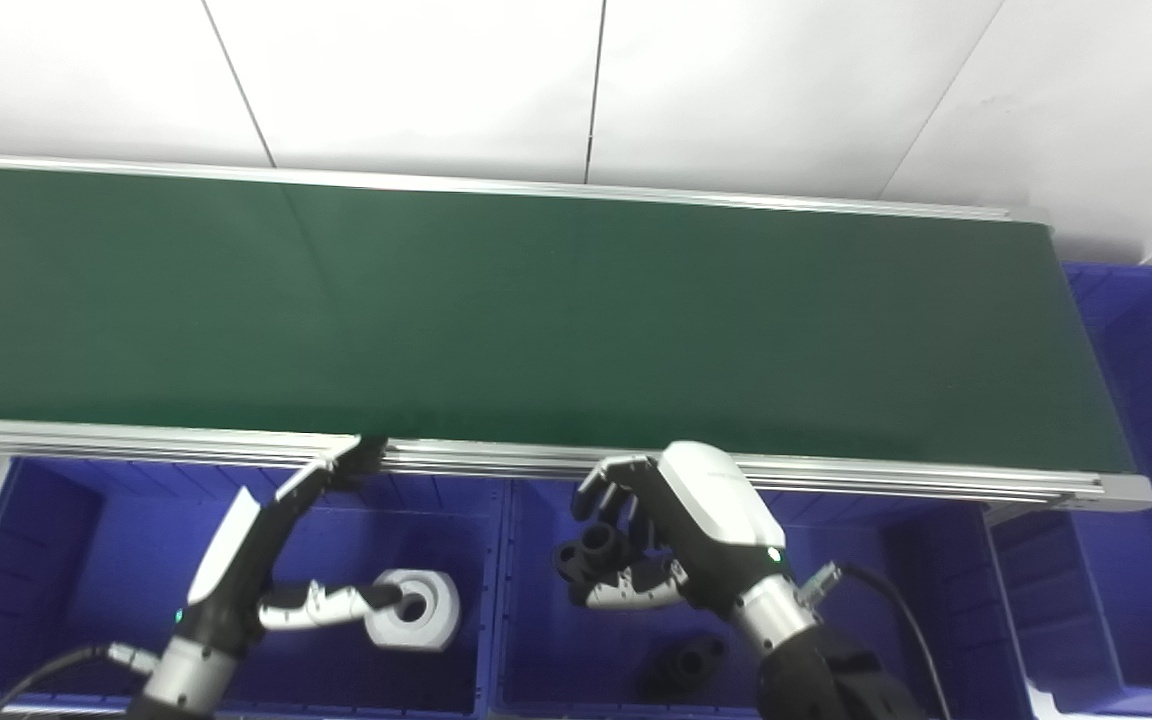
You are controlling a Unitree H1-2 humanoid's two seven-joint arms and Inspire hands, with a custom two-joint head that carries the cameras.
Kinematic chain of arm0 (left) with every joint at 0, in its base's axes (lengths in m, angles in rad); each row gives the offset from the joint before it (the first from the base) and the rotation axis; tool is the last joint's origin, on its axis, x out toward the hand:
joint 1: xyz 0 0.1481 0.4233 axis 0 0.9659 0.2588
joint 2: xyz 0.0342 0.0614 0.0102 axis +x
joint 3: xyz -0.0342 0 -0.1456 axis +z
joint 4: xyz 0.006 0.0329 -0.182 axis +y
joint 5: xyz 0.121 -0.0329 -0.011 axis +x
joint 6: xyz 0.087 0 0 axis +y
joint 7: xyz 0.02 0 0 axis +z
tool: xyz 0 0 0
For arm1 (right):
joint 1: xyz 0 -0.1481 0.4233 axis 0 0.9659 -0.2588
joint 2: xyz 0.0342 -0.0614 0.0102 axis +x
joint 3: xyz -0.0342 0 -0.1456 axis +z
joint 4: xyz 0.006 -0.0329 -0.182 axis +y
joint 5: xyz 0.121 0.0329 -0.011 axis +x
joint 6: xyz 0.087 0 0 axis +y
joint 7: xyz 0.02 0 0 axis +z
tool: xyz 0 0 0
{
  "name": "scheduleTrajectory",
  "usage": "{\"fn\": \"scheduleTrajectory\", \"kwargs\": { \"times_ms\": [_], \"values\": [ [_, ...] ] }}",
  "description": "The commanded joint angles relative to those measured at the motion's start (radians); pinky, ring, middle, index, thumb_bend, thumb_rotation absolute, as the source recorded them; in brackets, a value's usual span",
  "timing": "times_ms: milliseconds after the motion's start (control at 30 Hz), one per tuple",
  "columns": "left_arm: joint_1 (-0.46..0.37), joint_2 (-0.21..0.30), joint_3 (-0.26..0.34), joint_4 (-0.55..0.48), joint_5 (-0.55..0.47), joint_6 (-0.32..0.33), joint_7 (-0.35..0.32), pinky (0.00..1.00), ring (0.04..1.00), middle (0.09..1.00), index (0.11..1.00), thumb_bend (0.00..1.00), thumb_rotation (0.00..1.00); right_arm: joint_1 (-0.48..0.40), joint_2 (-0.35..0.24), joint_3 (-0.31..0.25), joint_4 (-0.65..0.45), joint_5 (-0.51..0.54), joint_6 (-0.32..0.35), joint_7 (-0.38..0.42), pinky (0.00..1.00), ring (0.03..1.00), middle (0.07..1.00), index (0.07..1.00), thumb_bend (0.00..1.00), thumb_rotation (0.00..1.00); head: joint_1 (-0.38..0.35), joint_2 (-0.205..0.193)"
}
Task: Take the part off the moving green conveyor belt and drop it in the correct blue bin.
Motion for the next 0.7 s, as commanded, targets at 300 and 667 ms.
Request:
{"fn": "scheduleTrajectory", "kwargs": {
  "times_ms": [300,667],
  "values": [
    [0.042,-0.125,0.309,-0.019,-0.066,-0.018,-0.403,0.71,0.784,0.835,0.838,0.79,0.60,-0.092,-0.006,0.019,0.158,-0.081,0.033,0.066,0.58,0.655,0.671,0.687,0.49,0.20,-0.021,0.055],
    [0.108,-0.243,0.503,-0.029,-0.097,-0.018,-0.650,0.71,0.786,0.833,0.834,0.79,0.58,-0.038,0.003,0.023,0.031,-0.166,0.059,0.179,1.00,1.000,1.000,0.963,0.72,0.92,-0.001,0.059]
  ]
}}
